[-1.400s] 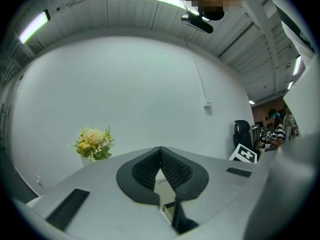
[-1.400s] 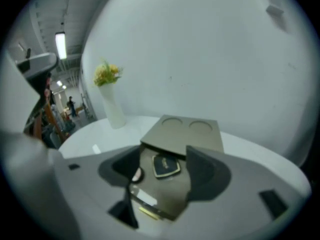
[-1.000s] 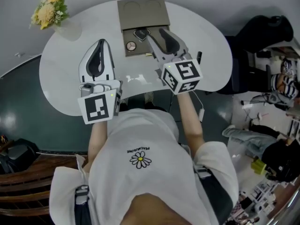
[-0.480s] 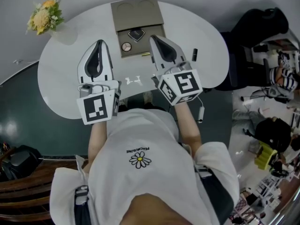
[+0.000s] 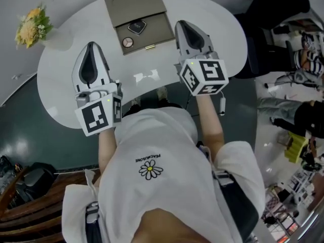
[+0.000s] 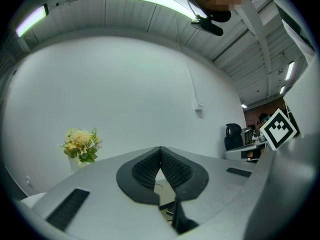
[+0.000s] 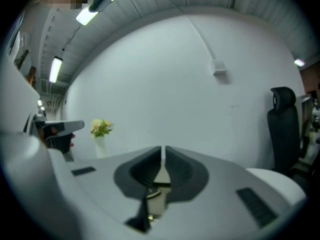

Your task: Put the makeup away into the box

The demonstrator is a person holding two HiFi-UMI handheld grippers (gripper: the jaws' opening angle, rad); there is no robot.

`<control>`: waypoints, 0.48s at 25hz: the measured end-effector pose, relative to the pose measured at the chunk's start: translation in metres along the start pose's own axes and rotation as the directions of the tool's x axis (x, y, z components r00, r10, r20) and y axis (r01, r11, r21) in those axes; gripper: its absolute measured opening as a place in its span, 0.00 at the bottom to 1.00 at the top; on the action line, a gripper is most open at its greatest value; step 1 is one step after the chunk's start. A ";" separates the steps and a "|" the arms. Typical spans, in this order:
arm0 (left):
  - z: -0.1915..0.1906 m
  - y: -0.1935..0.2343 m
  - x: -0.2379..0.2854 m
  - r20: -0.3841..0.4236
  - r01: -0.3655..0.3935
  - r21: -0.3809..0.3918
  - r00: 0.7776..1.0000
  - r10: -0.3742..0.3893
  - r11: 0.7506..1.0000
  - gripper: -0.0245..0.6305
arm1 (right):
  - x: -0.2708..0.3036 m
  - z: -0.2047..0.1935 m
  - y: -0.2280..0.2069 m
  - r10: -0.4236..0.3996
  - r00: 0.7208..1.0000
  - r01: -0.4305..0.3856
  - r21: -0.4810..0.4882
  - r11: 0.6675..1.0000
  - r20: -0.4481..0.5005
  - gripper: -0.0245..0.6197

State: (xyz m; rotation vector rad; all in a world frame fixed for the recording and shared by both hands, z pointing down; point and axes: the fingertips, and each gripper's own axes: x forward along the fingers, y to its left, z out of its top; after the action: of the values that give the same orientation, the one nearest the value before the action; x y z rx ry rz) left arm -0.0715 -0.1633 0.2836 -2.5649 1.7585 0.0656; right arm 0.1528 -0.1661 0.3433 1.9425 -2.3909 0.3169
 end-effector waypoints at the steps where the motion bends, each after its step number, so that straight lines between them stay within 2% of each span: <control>1: 0.000 -0.001 0.001 -0.002 0.001 0.002 1.000 -0.001 1.000 0.07 | -0.003 -0.004 -0.013 -0.029 0.999 0.029 0.007 1.000 -0.015 0.09; 3: 0.001 -0.003 0.005 -0.004 0.005 0.006 1.000 -0.005 1.000 0.07 | -0.010 -0.014 -0.041 -0.099 0.994 0.101 0.031 0.994 -0.051 0.09; 6: 0.000 -0.011 0.008 -0.009 0.021 0.010 1.000 -0.021 1.000 0.07 | -0.021 -0.035 -0.084 -0.214 0.970 0.218 0.023 0.976 -0.117 0.10; 9: -0.001 -0.020 0.012 -0.014 0.040 0.016 0.999 -0.040 0.999 0.07 | -0.029 -0.063 -0.120 -0.293 0.935 0.297 -0.011 0.955 -0.201 0.25; 12: -0.002 -0.028 0.015 -0.022 0.058 0.022 0.998 -0.057 0.998 0.07 | -0.034 -0.098 -0.149 -0.349 0.893 0.354 -0.034 0.934 -0.284 0.26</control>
State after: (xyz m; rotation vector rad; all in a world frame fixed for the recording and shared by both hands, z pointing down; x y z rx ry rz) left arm -0.0394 -0.1676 0.2851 -2.6076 1.6809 0.0175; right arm 0.2958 -0.1442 0.4530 2.1163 -1.8237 0.5559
